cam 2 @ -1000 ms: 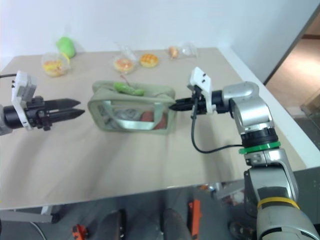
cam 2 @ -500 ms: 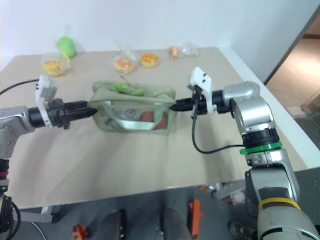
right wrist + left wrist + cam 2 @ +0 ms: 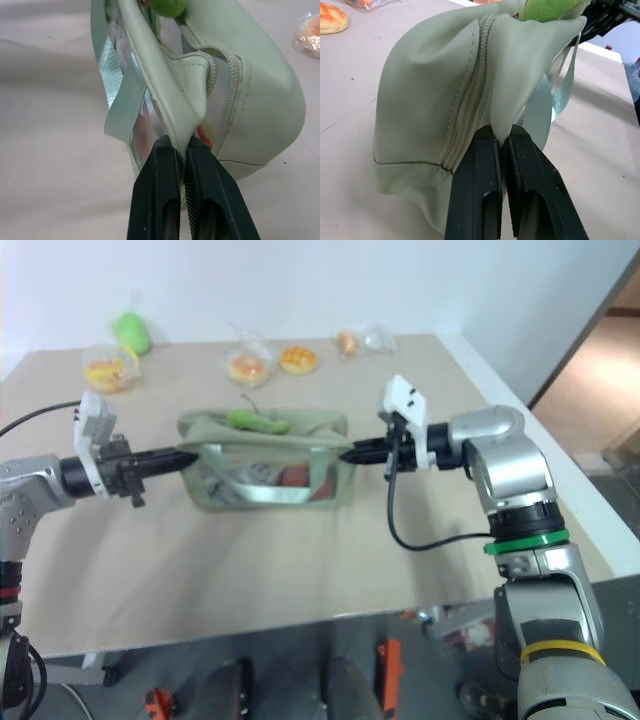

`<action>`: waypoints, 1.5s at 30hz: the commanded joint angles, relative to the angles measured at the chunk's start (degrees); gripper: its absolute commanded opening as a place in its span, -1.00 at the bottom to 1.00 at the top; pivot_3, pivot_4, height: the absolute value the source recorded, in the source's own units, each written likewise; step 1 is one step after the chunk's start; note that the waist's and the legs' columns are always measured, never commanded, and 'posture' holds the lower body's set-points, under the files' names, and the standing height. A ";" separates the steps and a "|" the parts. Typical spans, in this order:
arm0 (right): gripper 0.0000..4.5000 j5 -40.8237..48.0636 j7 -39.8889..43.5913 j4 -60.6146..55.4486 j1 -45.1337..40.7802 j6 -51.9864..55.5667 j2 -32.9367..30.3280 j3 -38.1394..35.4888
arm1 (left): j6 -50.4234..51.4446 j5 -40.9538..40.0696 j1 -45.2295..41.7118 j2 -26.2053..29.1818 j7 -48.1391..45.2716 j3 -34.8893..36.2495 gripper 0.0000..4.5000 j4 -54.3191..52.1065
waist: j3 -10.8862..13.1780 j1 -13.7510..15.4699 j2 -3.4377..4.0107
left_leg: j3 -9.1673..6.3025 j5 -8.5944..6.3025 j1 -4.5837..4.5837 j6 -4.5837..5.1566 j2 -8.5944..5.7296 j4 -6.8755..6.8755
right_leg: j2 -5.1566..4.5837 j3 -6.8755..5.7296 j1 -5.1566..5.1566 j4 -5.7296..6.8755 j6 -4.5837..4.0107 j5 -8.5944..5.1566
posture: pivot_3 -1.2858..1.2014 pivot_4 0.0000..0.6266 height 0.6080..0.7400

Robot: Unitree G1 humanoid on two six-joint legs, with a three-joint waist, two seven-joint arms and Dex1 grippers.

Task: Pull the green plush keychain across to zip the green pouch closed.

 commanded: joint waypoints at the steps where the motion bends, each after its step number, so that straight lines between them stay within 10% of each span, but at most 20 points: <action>1: -0.44 10.19 2.76 -7.90 -2.86 5.68 -1.84 -7.80 | -0.03 -1.35 1.20 0.26 1.17 1.56 -1.00 -3.99 | 0.03 0.04 0.04 | 0.00 0.00 -0.03 0.00 0.00 -0.01 | 0.00 0.00 -0.02 0.00 0.00 0.00 | 0.03 -0.52 1.00; 4: 0.02 15.88 2.70 -9.36 -5.98 10.28 -1.90 -11.08 | -0.14 -1.90 1.52 -0.16 1.92 1.70 -1.00 -4.17 | 0.03 0.05 0.04 | 0.00 0.00 -0.05 0.00 0.00 -0.02 | -0.01 0.00 -0.03 0.00 0.00 0.00 | 0.03 -0.52 1.00; 45: 0.02 -4.85 -4.38 6.15 -19.10 -3.50 14.29 8.10 | -2.30 -1.45 1.96 -2.87 4.38 0.55 -1.00 -4.90 | 0.01 0.38 0.02 | -0.01 0.00 -0.08 0.00 -0.02 0.02 | 0.02 0.06 -0.05 -0.02 0.00 0.06 | 0.03 -0.52 1.00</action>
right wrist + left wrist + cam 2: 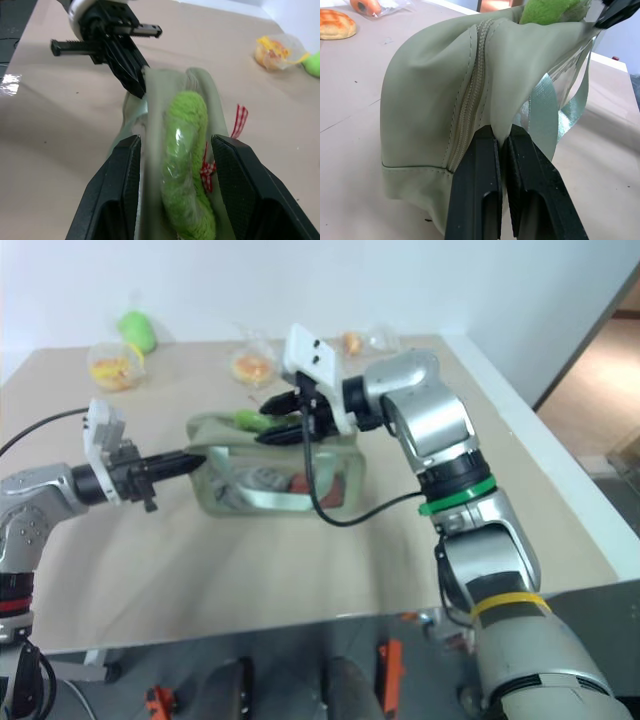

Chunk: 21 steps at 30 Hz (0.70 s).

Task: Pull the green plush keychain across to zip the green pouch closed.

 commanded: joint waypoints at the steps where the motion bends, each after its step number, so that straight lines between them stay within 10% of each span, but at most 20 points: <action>1: 0.02 -0.49 -0.50 0.92 -2.66 -0.77 0.54 -1.43 | -0.79 -0.47 0.21 0.14 0.27 0.57 -1.00 -2.04 | 0.00 0.00 0.00 | 0.00 0.00 0.00 0.00 0.00 0.00 | 0.00 0.00 0.00 0.00 0.00 0.00 | 0.03 -0.52 1.00; 8: -0.98 0.03 -0.07 1.23 -3.08 -1.32 0.54 -2.39 | -1.15 -0.30 0.28 0.03 0.41 0.23 -1.00 -1.56 | 0.00 0.00 0.00 | 0.00 0.00 0.00 0.00 0.00 0.00 | 0.00 0.00 0.00 0.00 0.00 0.00 | 0.03 -0.52 1.00; 21: -0.98 0.25 1.04 2.42 -3.58 -0.99 -0.05 -3.37 | -1.75 0.08 -0.53 -0.64 0.37 -0.54 -1.00 -0.34 | 0.00 0.00 0.00 | 0.00 0.00 0.00 0.00 0.00 0.00 | 0.00 0.00 0.00 0.00 0.00 0.00 | 0.03 -0.52 1.00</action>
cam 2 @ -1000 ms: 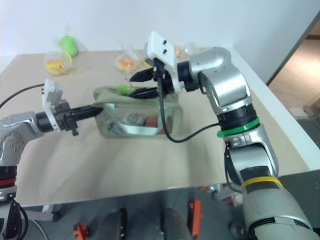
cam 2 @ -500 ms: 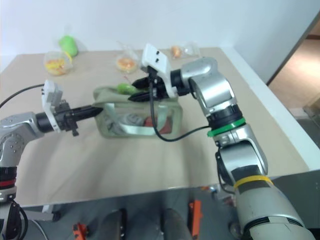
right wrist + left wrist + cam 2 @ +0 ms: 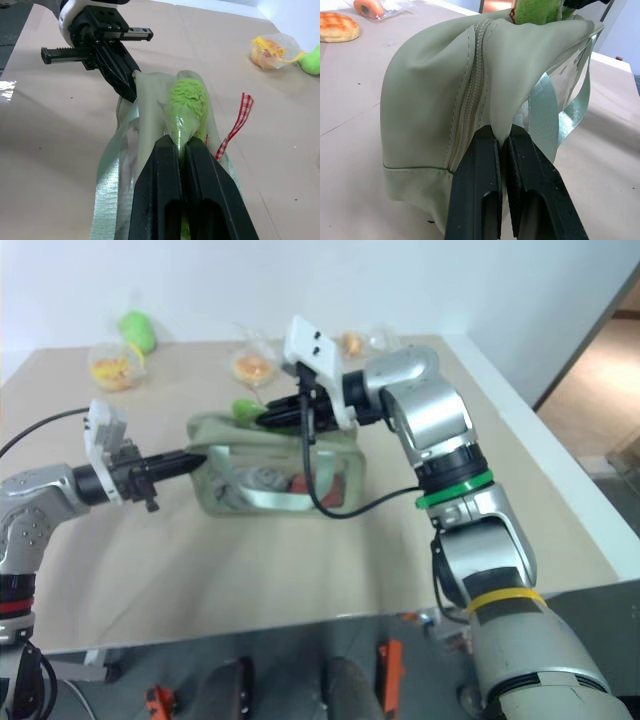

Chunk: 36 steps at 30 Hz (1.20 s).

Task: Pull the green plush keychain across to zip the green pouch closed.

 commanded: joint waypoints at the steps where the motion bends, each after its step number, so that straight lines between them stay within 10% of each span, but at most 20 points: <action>1: -0.98 0.36 0.01 -0.49 -1.83 -0.60 -0.85 -2.28 | -0.65 -0.16 -0.82 -0.33 -0.33 -0.35 -1.00 -0.16 | 0.00 0.00 0.00 | 0.00 0.00 0.00 0.00 0.00 0.00 | 0.00 0.00 0.00 0.00 0.00 0.00 | 0.03 -0.52 1.00; 15: -0.98 1.59 13.84 -4.58 3.49 -9.19 -22.21 -7.16 | 0.12 -0.54 0.47 0.00 -0.05 0.17 -1.00 -1.10 | 0.00 0.98 0.01 | 0.02 -0.01 0.09 -0.01 -0.02 -0.11 | -0.01 0.01 0.01 -0.06 -0.03 -0.07 | 0.03 -0.52 1.00; 26: -0.98 -14.54 4.90 0.36 11.58 -30.41 -35.52 -5.39 | 1.27 -1.39 1.54 0.57 0.07 0.79 -1.00 -2.70 | 0.01 0.98 0.01 | 0.08 -0.01 0.12 -0.02 -0.06 -0.11 | -0.03 0.13 0.00 -0.09 0.01 -0.06 | 0.03 -0.52 1.00; 36: -0.98 -19.56 0.37 -9.07 20.18 -36.64 -34.34 -3.13 | 2.18 -2.05 0.85 1.14 0.30 0.84 -1.00 -2.46 | 0.02 0.94 0.04 | 0.12 -0.02 0.15 -0.05 -0.06 -0.11 | -0.02 0.21 0.00 -0.10 0.03 -0.05 | 0.03 -0.52 1.00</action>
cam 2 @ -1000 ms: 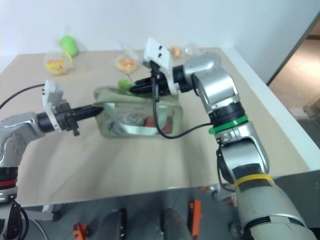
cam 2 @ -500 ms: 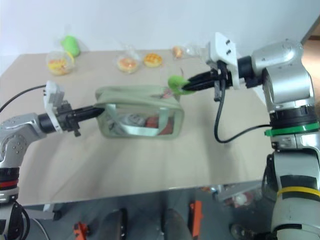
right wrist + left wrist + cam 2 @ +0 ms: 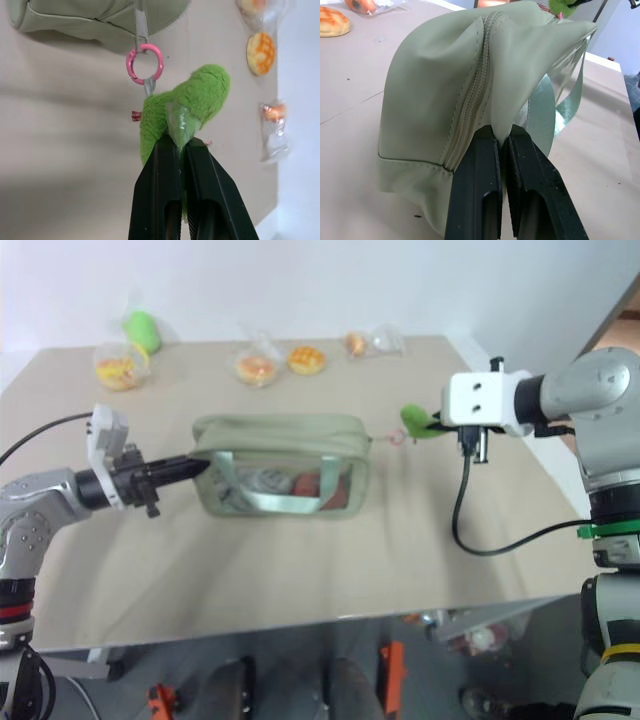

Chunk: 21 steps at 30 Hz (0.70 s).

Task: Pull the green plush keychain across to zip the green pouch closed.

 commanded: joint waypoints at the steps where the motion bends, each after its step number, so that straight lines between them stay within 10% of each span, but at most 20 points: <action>1: -0.98 -1.75 -1.47 -7.22 5.37 0.15 0.66 0.76 | 0.57 -0.41 -0.21 1.12 0.22 0.85 -1.00 -0.75 | 0.00 0.01 0.00 | 0.00 0.00 0.00 0.00 0.00 0.00 | 0.00 0.00 0.00 0.00 0.01 0.00 | 0.03 -0.52 1.00; 21: -0.98 -13.89 -8.49 -6.17 10.93 -6.43 9.59 8.88 | 1.70 -1.18 -0.31 1.08 0.87 0.81 -1.00 -1.75 | -0.01 -0.06 0.00 | 0.00 0.01 0.04 -0.02 0.01 0.15 | 0.06 0.07 0.03 0.04 0.04 0.11 | 0.03 -0.52 1.00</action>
